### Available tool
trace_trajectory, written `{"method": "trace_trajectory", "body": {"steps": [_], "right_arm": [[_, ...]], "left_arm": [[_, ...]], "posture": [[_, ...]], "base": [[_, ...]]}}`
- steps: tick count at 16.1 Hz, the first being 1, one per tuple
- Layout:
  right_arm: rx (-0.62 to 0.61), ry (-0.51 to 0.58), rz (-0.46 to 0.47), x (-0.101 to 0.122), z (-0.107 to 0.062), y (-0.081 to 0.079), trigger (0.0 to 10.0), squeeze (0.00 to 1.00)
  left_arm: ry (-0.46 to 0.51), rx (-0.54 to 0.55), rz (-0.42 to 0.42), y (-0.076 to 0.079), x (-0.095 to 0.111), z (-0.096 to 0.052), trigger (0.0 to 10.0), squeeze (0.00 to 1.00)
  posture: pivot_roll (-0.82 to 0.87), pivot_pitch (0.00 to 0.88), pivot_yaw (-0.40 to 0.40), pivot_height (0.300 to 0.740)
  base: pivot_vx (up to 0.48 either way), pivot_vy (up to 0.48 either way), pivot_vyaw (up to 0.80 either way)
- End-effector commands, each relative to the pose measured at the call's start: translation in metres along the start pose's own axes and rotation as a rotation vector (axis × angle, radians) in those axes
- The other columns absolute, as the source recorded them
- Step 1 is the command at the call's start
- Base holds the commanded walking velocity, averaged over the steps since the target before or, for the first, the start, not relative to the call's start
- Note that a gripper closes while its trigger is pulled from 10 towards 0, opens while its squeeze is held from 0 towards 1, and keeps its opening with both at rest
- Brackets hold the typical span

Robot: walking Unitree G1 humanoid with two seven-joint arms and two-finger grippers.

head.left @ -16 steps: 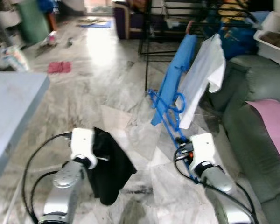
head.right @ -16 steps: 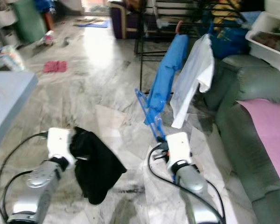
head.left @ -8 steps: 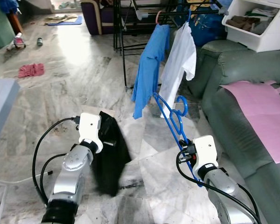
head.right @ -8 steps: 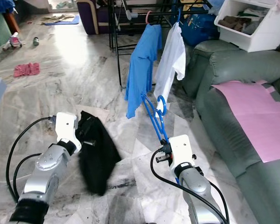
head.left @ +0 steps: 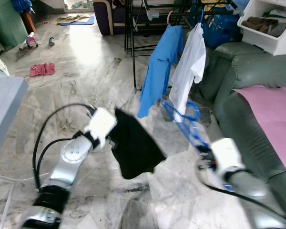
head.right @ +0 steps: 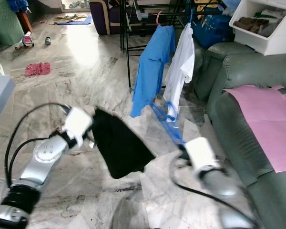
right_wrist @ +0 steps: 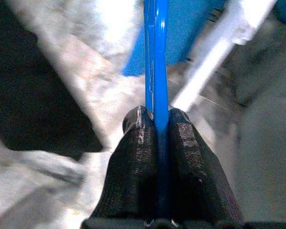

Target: Hang hanger

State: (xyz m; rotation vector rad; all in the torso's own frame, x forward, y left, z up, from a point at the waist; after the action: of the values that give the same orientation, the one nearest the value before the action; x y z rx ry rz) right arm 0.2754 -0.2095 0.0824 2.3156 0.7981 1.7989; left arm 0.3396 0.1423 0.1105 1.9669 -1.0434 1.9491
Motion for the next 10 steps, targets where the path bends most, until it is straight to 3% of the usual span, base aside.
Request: {"method": "trace_trajectory", "body": {"steps": [1,3,4,7,10], "right_arm": [[-0.037,0.033,0.024,0.004,-0.002,0.017,10.0,0.0],[-0.042,0.069,0.032,0.013,0.002,0.014,10.0,0.0],[-0.033,0.08,0.048,0.018,0.008,0.004,10.0,0.0],[0.024,0.111,0.049,0.026,0.013,-0.019,10.0,0.0],[0.044,0.116,0.052,0.027,0.015,-0.027,10.0,0.0]], "left_arm": [[-0.002,-0.044,0.073,-0.002,0.0,0.0,10.0,0.0],[0.02,-0.029,0.073,-0.004,0.005,0.003,10.0,0.0],[0.045,-0.017,0.06,-0.004,0.011,0.006,10.0,0.0],[0.071,-0.047,-0.012,0.005,0.013,0.01,10.0,0.0],[0.072,-0.078,-0.021,0.012,0.007,0.009,10.0,0.0]], "posture": [[-0.03,0.074,0.01,0.74],[-0.03,0.073,0.012,0.74],[-0.03,0.07,0.01,0.74],[-0.03,0.068,0.005,0.74],[-0.03,0.068,0.002,0.74]], "base": [[0.0,0.0,0.0],[0.0,0.0,0.0],[0.0,0.0,0.0],[0.086,0.0,-0.57],[0.279,0.0,-0.64]]}}
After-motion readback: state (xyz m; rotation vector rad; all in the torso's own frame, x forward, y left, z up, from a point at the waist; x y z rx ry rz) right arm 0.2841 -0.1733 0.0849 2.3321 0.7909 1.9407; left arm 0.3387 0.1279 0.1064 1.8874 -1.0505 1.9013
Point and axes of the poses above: a point about 5 cm out from each wrist's last joint towards the gripper, its own z axis pointing out of the wrist towards the gripper, its own x axis along the axis of the wrist's last joint, y = z × x, the point moved 2 cm from there along z, pointing out of the wrist towards the gripper, and after that the axes turned 8 degrees about -z, right-handed, at the moved point
